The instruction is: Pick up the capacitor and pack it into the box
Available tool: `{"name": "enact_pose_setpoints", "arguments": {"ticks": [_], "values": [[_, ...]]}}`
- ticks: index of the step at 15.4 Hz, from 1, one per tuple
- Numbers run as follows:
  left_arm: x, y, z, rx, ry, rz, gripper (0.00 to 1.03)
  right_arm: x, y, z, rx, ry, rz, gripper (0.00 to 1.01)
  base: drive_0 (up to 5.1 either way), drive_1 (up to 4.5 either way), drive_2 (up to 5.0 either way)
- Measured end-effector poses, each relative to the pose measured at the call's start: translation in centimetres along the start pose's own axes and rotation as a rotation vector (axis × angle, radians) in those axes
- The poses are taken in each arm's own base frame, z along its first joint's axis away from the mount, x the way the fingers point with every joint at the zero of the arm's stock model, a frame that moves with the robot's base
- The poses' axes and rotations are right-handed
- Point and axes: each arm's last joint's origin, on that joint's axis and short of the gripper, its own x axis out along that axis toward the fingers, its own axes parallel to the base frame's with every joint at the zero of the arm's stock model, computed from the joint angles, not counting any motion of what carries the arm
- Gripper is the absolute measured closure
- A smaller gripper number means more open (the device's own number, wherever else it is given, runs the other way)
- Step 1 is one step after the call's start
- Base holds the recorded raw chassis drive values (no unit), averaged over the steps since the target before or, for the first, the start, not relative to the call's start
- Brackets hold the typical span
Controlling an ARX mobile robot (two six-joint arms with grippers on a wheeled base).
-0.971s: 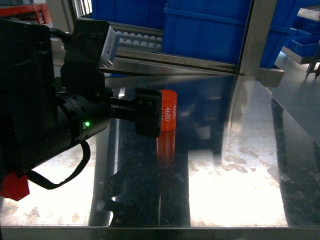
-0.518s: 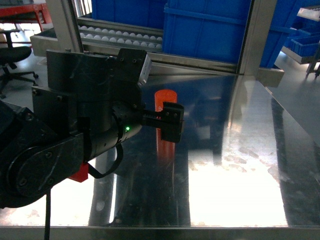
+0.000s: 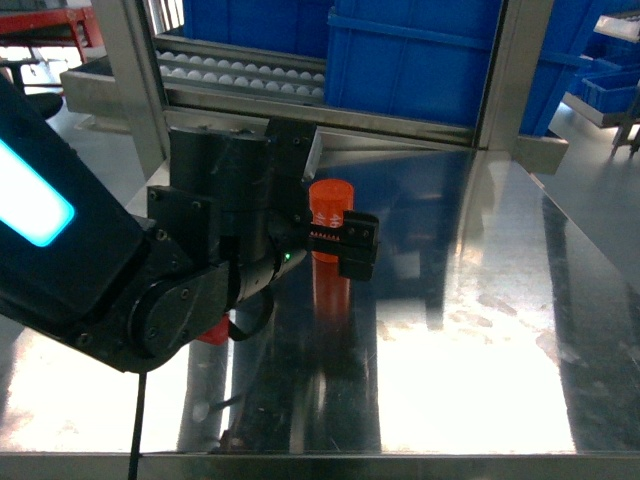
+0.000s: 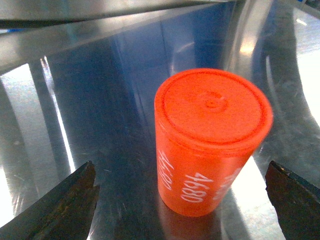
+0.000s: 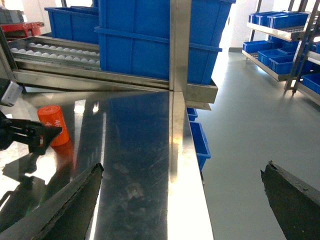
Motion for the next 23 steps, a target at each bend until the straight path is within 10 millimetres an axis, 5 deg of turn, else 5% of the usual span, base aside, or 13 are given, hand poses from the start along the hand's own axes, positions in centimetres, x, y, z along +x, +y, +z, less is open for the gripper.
{"name": "enact_pose_setpoints", "arguments": {"ticks": [4, 7, 12, 15, 18, 21, 23], "values": [[3.5, -0.3, -0.8, -0.018, 0.022, 0.008, 0.05, 0.0, 0.0, 0.0, 0.0, 0.0, 0.0, 0.03, 0.0, 0.0, 0.0], [4.3, -0.3, -1.1, -0.024, 0.013, 0.018, 0.3, 0.0, 0.0, 0.0, 0.0, 0.0, 0.0, 0.03, 0.0, 0.0, 0.0], [4.3, -0.3, -0.9, -0.026, -0.003, 0.027, 0.53, 0.0, 0.0, 0.0, 0.0, 0.0, 0.0, 0.03, 0.0, 0.0, 0.0], [4.0, -0.1, -1.0, -0.033, -0.018, 0.034, 0.58, 0.0, 0.0, 0.0, 0.0, 0.0, 0.0, 0.03, 0.0, 0.0, 0.0], [-0.4, 0.7, 0.9, -0.068, -0.084, 0.037, 0.58, 0.0, 0.0, 0.0, 0.0, 0.0, 0.0, 0.03, 0.0, 0.0, 0.0], [-9.6, 2.5, 6.4, -0.075, -0.329, 0.033, 0.58, 0.0, 0.0, 0.0, 0.0, 0.0, 0.0, 0.03, 0.0, 0.0, 0.0], [-14.3, 4.0, 5.0, -0.083, -0.274, 0.08, 0.58, 0.0, 0.0, 0.0, 0.0, 0.0, 0.0, 0.03, 0.0, 0.0, 0.0]]}}
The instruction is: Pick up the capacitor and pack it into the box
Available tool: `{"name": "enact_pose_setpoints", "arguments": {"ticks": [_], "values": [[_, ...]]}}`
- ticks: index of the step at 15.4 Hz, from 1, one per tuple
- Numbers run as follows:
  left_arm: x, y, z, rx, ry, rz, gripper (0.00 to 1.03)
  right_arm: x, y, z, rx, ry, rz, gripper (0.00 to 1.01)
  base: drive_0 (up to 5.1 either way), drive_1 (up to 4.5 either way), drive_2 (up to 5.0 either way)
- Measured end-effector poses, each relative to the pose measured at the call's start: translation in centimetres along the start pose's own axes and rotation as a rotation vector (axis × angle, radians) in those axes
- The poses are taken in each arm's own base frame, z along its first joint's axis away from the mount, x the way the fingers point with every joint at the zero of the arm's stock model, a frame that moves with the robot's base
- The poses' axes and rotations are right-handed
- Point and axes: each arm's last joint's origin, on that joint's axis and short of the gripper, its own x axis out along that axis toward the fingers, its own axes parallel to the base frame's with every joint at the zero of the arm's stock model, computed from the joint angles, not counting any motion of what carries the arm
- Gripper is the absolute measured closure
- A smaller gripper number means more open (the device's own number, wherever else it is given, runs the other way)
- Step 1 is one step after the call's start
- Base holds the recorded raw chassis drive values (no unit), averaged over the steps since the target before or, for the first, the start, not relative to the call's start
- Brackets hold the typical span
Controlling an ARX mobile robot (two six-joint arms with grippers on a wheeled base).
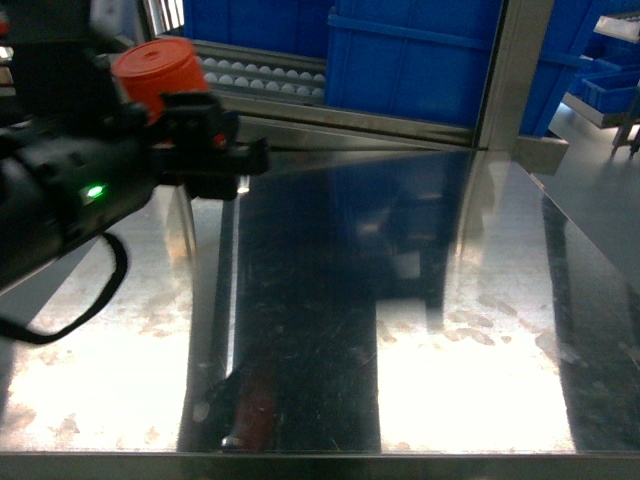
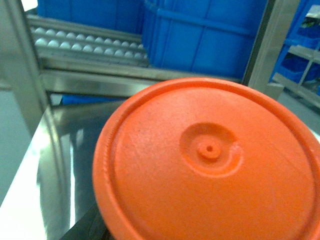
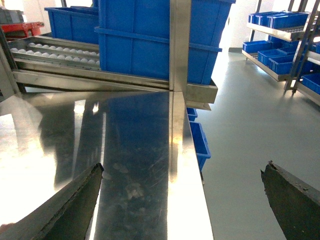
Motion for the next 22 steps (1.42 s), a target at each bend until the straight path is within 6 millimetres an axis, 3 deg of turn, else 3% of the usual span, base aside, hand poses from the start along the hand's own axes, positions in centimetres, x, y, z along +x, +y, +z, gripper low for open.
{"name": "enact_pose_setpoints", "arguments": {"ticks": [1, 3, 5, 8, 11, 20, 22], "values": [[-2.4, 1.2, 0.1, -0.009, 0.035, 0.041, 0.58, 0.0, 0.0, 0.0, 0.0, 0.0, 0.0, 0.03, 0.0, 0.0, 0.0], [-6.6, 2.8, 2.2, -0.043, -0.013, 0.08, 0.58, 0.0, 0.0, 0.0, 0.0, 0.0, 0.0, 0.03, 0.0, 0.0, 0.0], [-9.8, 3.3, 2.8, -0.067, 0.012, 0.033, 0.58, 0.0, 0.0, 0.0, 0.0, 0.0, 0.0, 0.03, 0.0, 0.0, 0.0], [-9.9, 3.1, 2.9, -0.042, -0.015, 0.055, 0.58, 0.0, 0.0, 0.0, 0.0, 0.0, 0.0, 0.03, 0.0, 0.0, 0.0], [-12.7, 4.6, 1.6, 0.036, -0.015, 0.256, 0.58, 0.0, 0.0, 0.0, 0.0, 0.0, 0.0, 0.03, 0.0, 0.0, 0.0], [-17.6, 6.4, -0.5, 0.04, -0.01, 0.265, 0.58, 0.0, 0.0, 0.0, 0.0, 0.0, -0.001, 0.03, 0.0, 0.0, 0.0], [-18.2, 6.1, -0.2, 0.045, -0.031, 0.243, 0.58, 0.0, 0.0, 0.0, 0.0, -0.001, 0.0, 0.03, 0.0, 0.0, 0.0]]}}
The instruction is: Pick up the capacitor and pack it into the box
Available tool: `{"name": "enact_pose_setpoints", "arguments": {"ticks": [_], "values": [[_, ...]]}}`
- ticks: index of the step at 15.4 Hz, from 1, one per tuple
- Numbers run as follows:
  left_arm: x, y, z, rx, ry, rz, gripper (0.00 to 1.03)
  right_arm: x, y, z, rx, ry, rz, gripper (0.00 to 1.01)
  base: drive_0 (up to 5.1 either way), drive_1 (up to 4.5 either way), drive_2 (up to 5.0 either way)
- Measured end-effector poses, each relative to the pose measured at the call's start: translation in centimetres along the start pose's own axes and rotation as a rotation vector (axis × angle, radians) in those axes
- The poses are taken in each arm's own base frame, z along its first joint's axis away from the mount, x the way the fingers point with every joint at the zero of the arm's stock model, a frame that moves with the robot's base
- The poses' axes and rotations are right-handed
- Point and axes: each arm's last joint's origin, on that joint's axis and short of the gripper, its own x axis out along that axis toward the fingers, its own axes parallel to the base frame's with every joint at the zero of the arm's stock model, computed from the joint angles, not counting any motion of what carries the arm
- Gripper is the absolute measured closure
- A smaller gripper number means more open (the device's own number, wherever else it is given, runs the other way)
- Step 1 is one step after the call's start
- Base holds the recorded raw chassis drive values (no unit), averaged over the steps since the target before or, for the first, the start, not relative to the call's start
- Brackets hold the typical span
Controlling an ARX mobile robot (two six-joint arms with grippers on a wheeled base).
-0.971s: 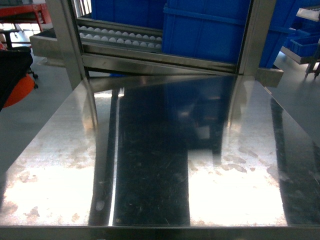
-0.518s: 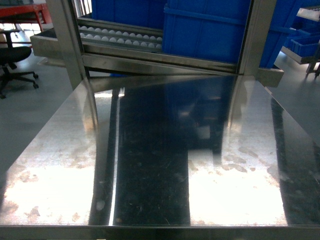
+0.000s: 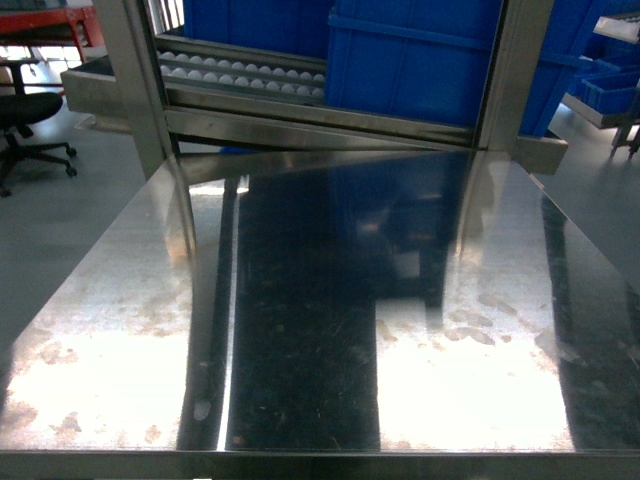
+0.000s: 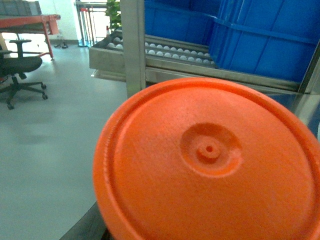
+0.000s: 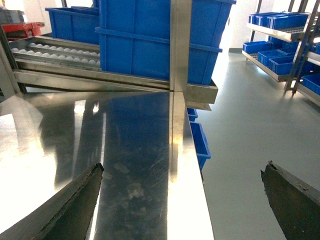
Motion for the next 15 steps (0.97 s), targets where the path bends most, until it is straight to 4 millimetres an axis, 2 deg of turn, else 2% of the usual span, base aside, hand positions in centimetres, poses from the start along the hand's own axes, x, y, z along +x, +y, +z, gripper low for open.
{"name": "enact_pose_setpoints", "arguments": {"ticks": [15], "values": [[-3.0, 0.0, 0.5, 0.0, -0.017, 0.001, 0.58, 0.0, 0.0, 0.0, 0.0, 0.0, 0.0, 0.03, 0.0, 0.0, 0.0]]}}
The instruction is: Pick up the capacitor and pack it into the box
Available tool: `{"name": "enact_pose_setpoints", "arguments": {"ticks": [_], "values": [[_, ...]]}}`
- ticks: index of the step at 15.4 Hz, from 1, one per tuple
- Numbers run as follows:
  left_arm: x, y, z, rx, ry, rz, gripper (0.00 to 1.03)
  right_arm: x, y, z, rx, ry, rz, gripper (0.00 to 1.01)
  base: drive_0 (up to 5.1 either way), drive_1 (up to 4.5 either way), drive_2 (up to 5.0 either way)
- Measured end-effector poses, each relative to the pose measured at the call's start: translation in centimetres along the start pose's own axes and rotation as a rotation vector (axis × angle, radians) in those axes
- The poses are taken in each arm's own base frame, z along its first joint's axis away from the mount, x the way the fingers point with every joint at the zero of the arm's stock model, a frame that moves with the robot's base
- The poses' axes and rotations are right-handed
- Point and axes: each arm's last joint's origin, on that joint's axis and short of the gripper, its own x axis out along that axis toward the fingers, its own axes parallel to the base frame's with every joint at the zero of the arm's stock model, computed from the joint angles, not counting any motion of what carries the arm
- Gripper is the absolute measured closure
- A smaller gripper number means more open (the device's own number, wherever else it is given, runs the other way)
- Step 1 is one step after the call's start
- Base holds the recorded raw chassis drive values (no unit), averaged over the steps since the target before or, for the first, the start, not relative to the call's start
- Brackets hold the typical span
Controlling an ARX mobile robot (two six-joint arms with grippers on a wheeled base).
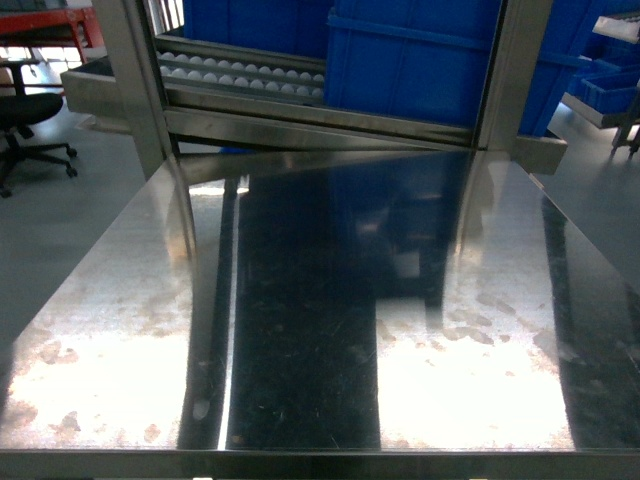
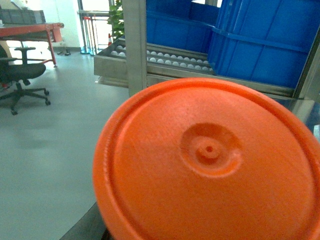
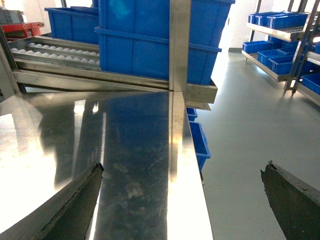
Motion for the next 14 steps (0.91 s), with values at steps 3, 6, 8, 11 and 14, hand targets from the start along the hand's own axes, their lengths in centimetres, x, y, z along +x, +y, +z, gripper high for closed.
{"name": "enact_pose_setpoints", "arguments": {"ticks": [3, 6, 8, 11, 14], "values": [[-1.2, 0.0, -0.3, 0.0, 0.013, 0.0, 0.58, 0.0, 0.0, 0.0, 0.0, 0.0, 0.0, 0.03, 0.0, 0.0, 0.0], [-1.2, 0.0, -0.3, 0.001, 0.004, 0.0, 0.58, 0.0, 0.0, 0.0, 0.0, 0.0, 0.0, 0.03, 0.0, 0.0, 0.0], [-1.2, 0.0, -0.3, 0.001, 0.01, 0.0, 0.58, 0.0, 0.0, 0.0, 0.0, 0.0, 0.0, 0.03, 0.0, 0.0, 0.0], [-1.2, 0.0, -0.3, 0.001, 0.009, 0.0, 0.58, 0.0, 0.0, 0.0, 0.0, 0.0, 0.0, 0.03, 0.0, 0.0, 0.0], [-1.2, 0.0, -0.3, 0.001, 0.009, 0.0, 0.58, 0.0, 0.0, 0.0, 0.0, 0.0, 0.0, 0.03, 0.0, 0.0, 0.0]]}}
